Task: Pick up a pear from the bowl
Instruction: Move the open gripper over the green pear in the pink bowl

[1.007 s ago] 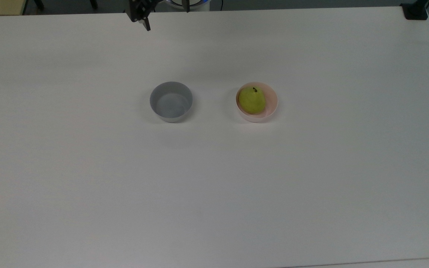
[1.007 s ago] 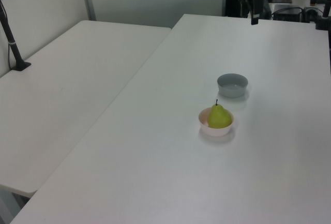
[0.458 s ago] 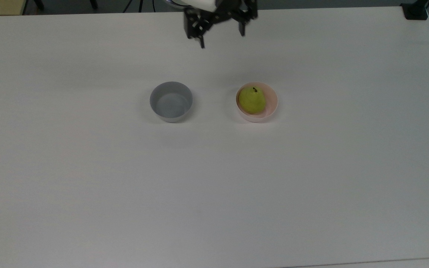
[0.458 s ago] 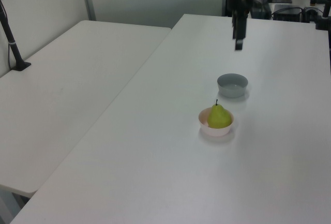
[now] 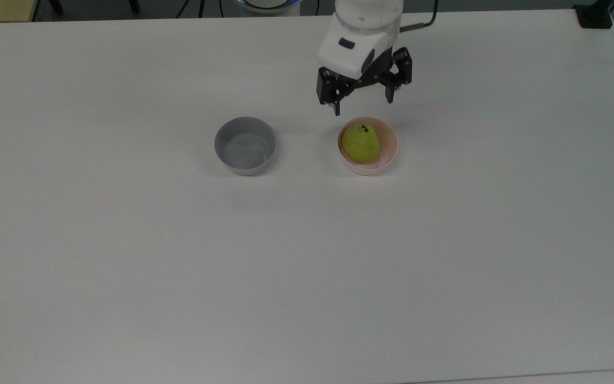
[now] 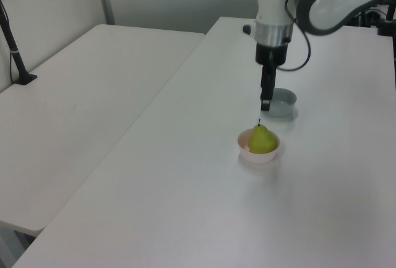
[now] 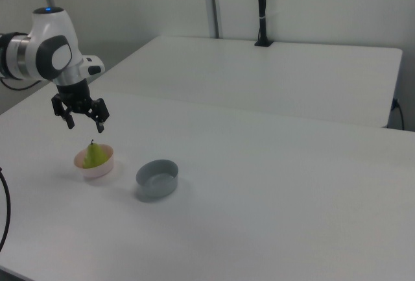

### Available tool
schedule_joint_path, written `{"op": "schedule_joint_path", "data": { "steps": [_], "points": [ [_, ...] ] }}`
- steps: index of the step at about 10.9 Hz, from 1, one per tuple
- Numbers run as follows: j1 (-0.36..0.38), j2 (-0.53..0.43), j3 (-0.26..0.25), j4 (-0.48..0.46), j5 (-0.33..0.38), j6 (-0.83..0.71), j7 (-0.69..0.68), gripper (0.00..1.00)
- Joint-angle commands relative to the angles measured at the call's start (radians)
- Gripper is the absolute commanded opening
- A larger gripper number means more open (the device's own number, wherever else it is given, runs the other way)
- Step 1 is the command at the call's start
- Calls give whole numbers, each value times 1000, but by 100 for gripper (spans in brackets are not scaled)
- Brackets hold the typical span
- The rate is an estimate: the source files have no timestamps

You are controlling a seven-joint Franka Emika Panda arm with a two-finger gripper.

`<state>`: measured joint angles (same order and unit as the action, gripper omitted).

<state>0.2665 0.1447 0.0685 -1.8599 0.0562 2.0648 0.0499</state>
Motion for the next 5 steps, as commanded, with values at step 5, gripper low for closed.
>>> {"op": "schedule_joint_path", "data": {
  "steps": [5],
  "points": [
    [43,101,-6,-56,-62,141,39,100]
  ]
}}
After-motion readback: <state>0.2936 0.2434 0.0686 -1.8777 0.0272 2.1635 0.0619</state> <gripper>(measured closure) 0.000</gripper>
